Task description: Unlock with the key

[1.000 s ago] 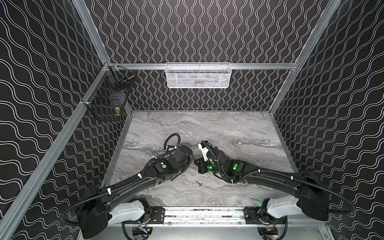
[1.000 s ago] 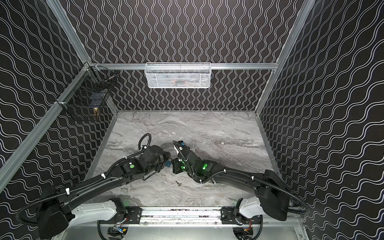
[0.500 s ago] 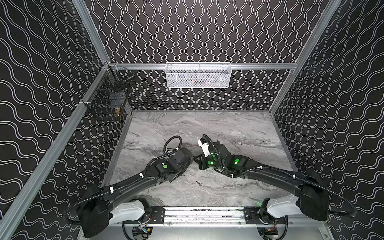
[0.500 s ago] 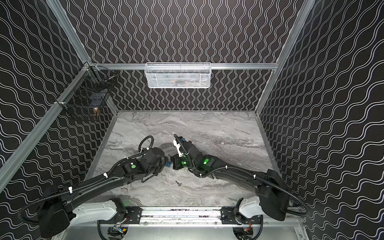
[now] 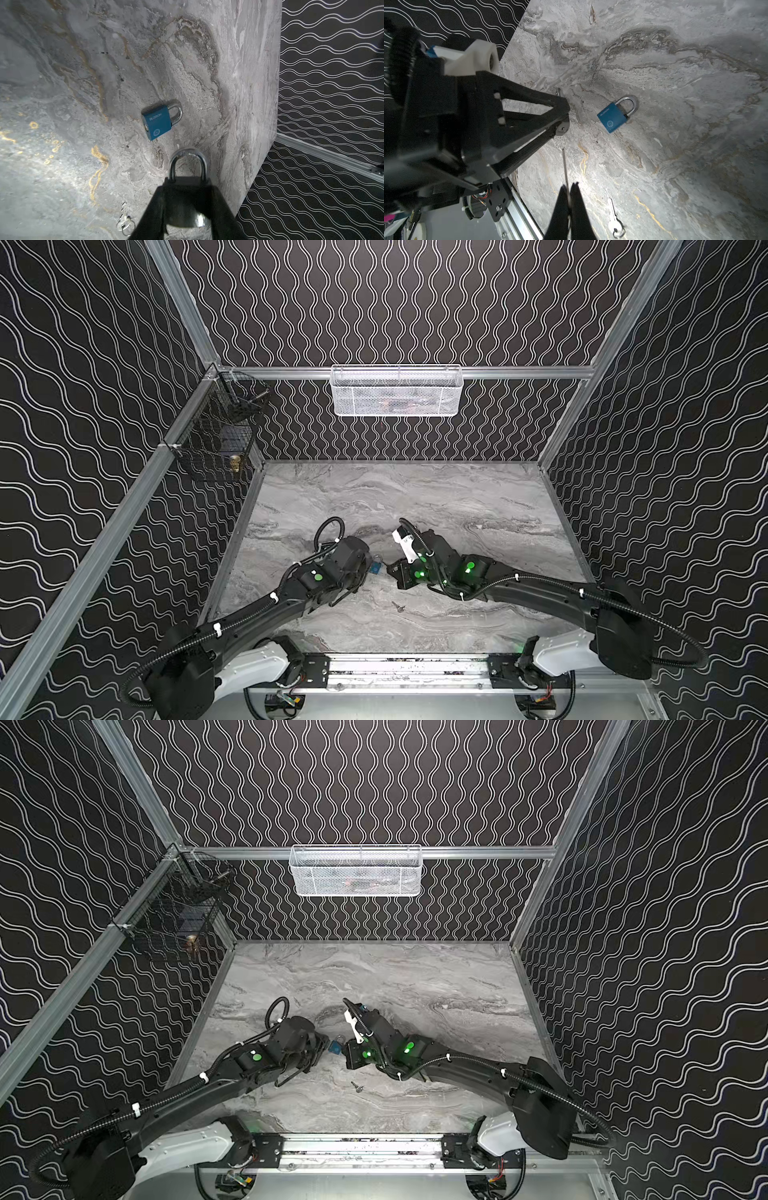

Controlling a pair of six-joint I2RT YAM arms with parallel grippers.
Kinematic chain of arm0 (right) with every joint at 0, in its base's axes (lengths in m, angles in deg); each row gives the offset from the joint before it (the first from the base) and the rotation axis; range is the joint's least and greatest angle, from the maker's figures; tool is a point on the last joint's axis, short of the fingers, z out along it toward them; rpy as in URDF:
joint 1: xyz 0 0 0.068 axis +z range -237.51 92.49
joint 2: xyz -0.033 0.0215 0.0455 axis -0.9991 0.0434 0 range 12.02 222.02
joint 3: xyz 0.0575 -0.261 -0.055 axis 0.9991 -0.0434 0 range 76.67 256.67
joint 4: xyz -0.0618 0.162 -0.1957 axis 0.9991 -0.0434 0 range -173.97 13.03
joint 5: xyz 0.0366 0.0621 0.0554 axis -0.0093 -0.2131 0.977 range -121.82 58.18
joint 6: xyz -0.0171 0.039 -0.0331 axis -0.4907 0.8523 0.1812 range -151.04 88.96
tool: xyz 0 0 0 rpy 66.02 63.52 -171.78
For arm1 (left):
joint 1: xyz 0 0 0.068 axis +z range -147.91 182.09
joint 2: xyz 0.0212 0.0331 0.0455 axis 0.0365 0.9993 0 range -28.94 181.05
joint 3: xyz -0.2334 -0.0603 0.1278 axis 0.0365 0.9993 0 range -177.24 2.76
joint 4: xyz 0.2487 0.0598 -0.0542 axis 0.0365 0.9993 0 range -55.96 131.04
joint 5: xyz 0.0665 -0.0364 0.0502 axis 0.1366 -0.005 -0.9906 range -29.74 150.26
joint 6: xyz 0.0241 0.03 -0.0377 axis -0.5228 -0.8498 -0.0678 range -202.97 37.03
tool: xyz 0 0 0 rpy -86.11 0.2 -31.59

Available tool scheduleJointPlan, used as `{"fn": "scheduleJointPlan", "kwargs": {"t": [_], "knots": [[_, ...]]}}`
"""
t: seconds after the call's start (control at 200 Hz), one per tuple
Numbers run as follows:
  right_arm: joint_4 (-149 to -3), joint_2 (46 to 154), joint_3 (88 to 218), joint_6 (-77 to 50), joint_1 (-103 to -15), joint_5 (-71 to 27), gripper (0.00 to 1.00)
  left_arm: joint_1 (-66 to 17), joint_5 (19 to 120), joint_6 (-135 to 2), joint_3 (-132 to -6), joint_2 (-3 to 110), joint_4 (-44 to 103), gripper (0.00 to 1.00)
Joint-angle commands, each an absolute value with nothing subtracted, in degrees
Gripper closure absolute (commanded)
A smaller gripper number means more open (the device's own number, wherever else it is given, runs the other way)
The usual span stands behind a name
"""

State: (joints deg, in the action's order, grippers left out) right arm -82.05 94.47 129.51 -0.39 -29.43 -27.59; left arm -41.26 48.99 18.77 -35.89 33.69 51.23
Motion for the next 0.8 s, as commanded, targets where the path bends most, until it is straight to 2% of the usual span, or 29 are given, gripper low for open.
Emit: {"fn": "scheduleJointPlan", "kwargs": {"t": [0.0, 0.791], "knots": [[-78.47, 95.94, 129.59, 0.17, -28.76, -29.99, 1.00, -41.06, 49.45, 21.37, -36.09, 33.11, 48.01, 1.00], [-73.48, 99.19, 130.72, -0.55, -27.69, -33.05, 1.00, -40.98, 49.85, 20.39, -38.32, 32.59, 48.70, 1.00]]}}
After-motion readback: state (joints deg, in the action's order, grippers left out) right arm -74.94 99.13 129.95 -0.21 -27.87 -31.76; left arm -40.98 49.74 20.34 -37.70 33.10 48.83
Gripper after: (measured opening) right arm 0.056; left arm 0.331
